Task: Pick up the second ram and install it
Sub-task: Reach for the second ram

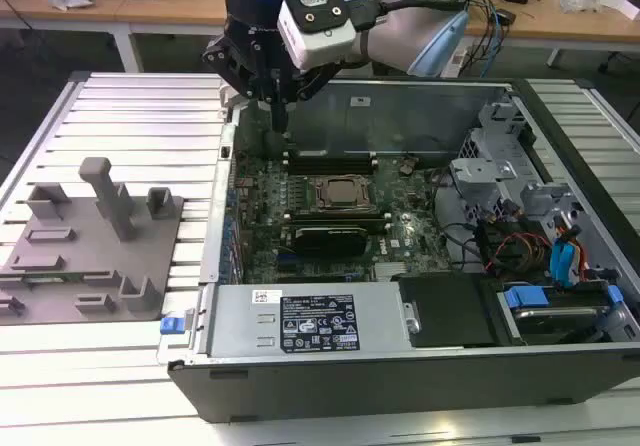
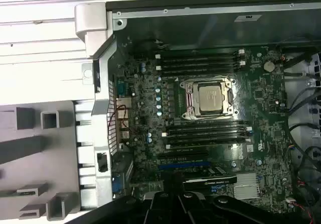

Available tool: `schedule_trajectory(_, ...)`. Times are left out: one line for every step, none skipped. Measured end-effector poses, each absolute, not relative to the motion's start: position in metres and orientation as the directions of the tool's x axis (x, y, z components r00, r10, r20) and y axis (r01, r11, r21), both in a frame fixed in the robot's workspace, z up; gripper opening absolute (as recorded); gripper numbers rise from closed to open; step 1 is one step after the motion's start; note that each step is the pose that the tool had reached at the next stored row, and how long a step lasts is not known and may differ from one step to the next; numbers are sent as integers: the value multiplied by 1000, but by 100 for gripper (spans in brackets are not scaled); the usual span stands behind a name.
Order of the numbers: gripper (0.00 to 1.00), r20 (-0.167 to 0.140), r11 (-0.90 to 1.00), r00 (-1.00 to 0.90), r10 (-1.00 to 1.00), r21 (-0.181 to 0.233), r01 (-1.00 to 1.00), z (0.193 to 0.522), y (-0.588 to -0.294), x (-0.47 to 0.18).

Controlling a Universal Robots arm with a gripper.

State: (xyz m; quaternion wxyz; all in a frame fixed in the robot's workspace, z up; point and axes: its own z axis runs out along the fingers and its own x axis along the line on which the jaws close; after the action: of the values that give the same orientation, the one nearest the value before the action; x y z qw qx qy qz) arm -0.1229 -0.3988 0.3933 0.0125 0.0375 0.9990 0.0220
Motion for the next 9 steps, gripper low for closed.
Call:
schedule_trajectory(11,-23,996,-997,75,45,74,393,-399,-127)
schedule_trajectory(11,-23,996,-997,75,45,74,393,-399,-137)
schedule_trajectory(11,-24,996,-997,75,45,74,393,-399,-151)
schedule_trajectory(11,-25,996,-997,75,45,74,393,-399,-159)
schedule_trajectory(11,-25,996,-997,75,45,74,393,-399,-163)
schedule_trajectory(11,-25,996,-997,75,45,74,393,-399,-170)
schedule_trajectory(11,-25,996,-997,75,45,74,393,-399,-174)
schedule_trajectory(11,-25,996,-997,75,45,74,393,-399,-178)
schedule_trajectory(11,-25,996,-997,75,45,74,393,-399,-181)
